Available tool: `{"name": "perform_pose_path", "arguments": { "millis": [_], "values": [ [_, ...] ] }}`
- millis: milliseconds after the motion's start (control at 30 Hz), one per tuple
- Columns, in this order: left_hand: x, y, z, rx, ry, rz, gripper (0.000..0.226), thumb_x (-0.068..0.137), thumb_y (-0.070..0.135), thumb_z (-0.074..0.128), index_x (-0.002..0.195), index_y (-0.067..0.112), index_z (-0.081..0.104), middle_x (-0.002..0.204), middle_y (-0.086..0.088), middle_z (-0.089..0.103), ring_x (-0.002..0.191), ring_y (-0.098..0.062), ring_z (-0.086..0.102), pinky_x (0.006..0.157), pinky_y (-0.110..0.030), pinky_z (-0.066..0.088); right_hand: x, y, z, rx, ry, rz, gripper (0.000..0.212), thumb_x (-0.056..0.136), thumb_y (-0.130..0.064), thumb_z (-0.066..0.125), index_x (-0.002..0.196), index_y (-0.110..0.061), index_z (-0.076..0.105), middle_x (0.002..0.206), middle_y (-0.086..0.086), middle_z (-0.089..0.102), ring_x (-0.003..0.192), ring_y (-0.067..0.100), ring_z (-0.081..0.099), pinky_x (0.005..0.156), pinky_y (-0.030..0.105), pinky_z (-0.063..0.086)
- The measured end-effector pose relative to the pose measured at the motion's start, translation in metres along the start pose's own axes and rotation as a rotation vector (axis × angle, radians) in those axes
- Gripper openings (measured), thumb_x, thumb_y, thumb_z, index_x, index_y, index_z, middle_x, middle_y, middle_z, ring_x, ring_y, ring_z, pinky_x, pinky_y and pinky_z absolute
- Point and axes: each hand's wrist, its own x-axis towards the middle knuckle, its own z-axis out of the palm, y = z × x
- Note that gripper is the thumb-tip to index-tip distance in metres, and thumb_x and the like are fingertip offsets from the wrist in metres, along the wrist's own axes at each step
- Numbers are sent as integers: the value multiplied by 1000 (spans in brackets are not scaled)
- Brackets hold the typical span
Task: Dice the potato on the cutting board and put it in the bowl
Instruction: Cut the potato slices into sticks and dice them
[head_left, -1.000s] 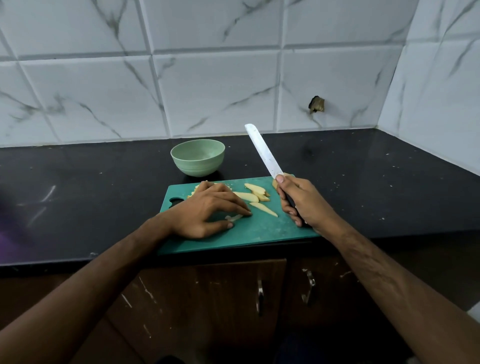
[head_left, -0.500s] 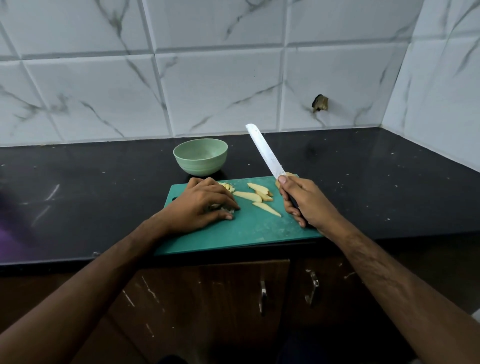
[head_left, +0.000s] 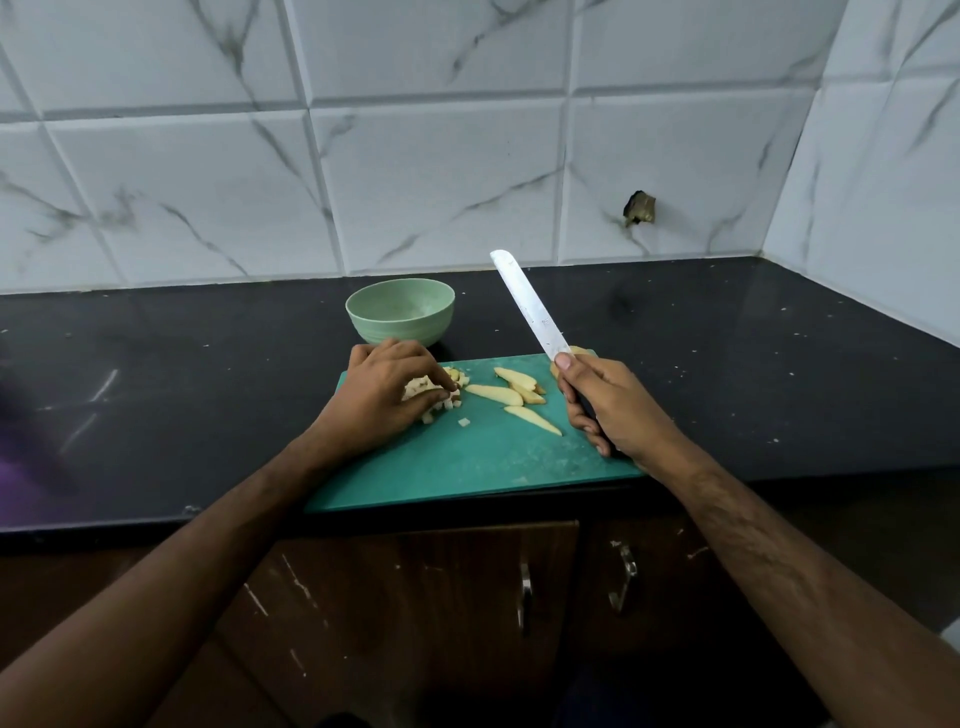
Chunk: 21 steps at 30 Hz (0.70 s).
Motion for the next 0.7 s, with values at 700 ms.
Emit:
{"name": "perform_pose_path", "arguments": {
  "millis": [700],
  "values": [
    [29,59,19,167,-178,270,35,96,51,43,116,37,68,114,12,57,108,-13,49,91,-41,32,1,1,1,22,5,-14,42,109,-40,42,83,-9,49,50,-3,37,39,10,33,36,23,35]
  ]
}}
